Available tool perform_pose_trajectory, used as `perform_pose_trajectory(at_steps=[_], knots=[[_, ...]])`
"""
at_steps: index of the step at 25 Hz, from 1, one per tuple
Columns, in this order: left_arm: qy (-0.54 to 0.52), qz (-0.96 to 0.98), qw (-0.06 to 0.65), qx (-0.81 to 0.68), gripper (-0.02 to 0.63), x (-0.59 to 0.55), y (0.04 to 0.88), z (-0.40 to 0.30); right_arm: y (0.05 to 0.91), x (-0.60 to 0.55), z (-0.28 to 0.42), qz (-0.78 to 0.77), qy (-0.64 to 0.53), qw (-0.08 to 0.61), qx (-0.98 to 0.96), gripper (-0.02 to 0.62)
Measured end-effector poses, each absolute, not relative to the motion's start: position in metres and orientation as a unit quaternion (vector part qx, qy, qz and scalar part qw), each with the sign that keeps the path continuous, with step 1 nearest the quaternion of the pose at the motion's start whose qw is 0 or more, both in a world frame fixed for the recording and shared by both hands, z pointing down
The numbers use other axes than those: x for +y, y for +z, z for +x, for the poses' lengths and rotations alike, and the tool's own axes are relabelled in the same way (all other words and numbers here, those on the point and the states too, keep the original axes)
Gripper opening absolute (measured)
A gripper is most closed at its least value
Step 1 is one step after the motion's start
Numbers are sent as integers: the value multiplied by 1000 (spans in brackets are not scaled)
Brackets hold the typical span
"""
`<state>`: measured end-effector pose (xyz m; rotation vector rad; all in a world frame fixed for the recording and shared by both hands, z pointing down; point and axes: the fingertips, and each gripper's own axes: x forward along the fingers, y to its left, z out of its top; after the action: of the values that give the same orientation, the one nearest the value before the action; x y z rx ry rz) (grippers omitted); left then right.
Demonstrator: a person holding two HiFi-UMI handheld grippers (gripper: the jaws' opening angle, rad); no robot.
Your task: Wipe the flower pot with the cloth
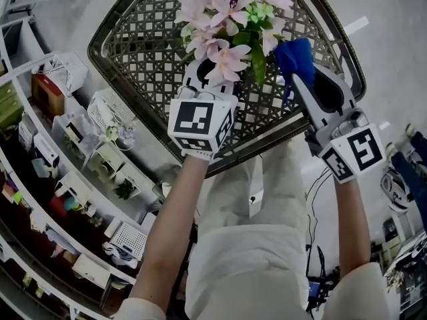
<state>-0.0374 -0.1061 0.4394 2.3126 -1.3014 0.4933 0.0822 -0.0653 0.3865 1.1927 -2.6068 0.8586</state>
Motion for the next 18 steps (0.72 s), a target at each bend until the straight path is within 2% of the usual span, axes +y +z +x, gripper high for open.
perform_pose_trajectory(at_steps=[18], knots=[[161,842,219,-466,21,-106,438,-36,428,-94,97,443,323,69,-833,121]])
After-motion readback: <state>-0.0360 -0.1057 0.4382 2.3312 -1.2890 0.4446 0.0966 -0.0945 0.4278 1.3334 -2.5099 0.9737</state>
